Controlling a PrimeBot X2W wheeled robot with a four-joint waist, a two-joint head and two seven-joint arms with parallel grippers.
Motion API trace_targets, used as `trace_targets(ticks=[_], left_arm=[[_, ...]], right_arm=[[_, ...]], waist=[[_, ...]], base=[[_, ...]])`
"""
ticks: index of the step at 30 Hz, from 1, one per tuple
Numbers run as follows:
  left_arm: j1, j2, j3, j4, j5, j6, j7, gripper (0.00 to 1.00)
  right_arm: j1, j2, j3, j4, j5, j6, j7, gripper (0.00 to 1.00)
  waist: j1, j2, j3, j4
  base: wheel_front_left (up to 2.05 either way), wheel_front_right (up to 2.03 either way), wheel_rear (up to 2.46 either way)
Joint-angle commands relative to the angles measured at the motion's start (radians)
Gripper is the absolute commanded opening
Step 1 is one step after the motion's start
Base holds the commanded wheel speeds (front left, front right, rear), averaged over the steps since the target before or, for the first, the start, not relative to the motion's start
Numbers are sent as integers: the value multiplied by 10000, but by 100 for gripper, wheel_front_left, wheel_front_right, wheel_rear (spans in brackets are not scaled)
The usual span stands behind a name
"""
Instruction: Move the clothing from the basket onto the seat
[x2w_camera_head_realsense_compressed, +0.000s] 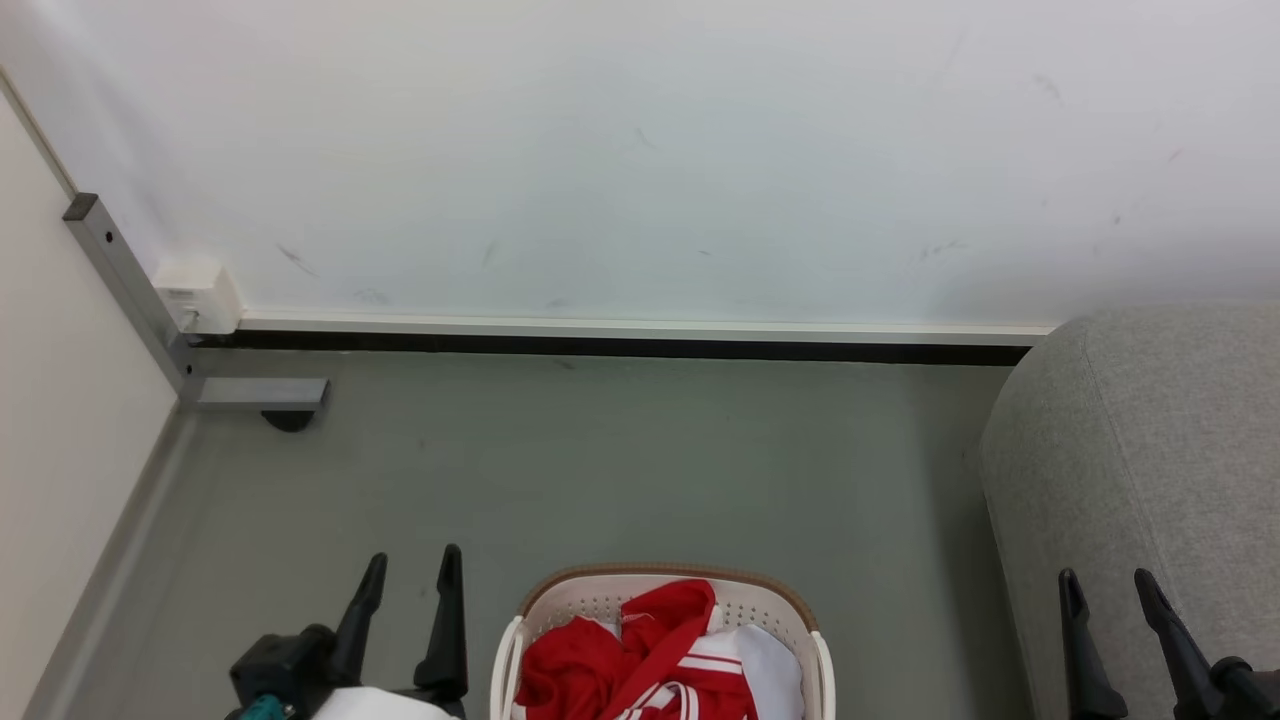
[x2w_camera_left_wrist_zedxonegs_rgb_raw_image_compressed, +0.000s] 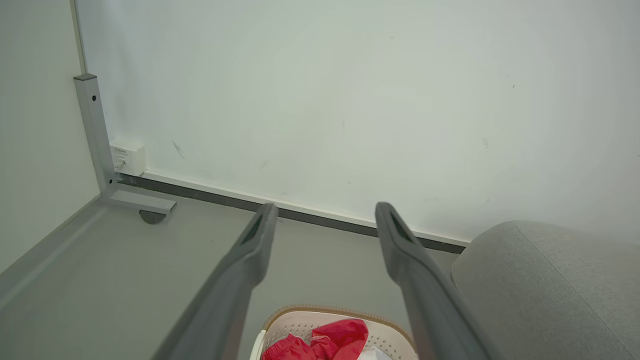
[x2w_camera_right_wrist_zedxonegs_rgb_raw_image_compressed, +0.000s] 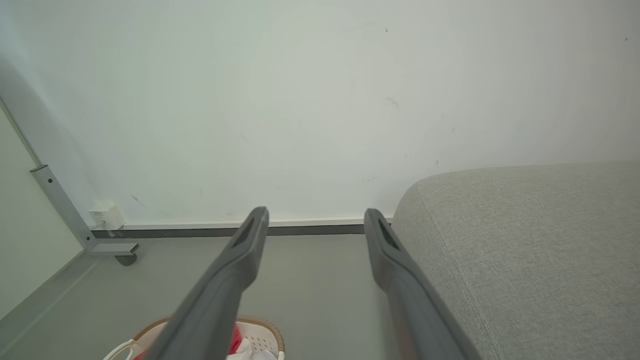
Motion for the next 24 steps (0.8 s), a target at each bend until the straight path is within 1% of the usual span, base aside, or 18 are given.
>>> trace_targets(ticks=[1, 11, 15, 24], left_arm=[[24, 121, 19, -75, 293, -52, -85, 100], [100, 161, 56, -39, 1133, -300, -303, 100], [134, 142, 66, 14, 1281, -351, -358, 100], [180, 77, 103, 242, 1780, -624, -528, 100]], right_arm=[[38, -17, -49, -11, -249, -15, -84, 100], [121, 74, -143, 222, -750, -17, -288, 100], [128, 94, -169, 285, -855, -17, -360, 100], [249, 166, -234, 437, -1149, -19, -530, 100]], waist=[[0, 0, 0, 3], [0, 0, 0, -7], [0, 0, 4, -18], [0, 0, 46, -36]], base=[[0, 0, 0], [0, 0, 0], [0, 0, 0], [0, 0, 0]])
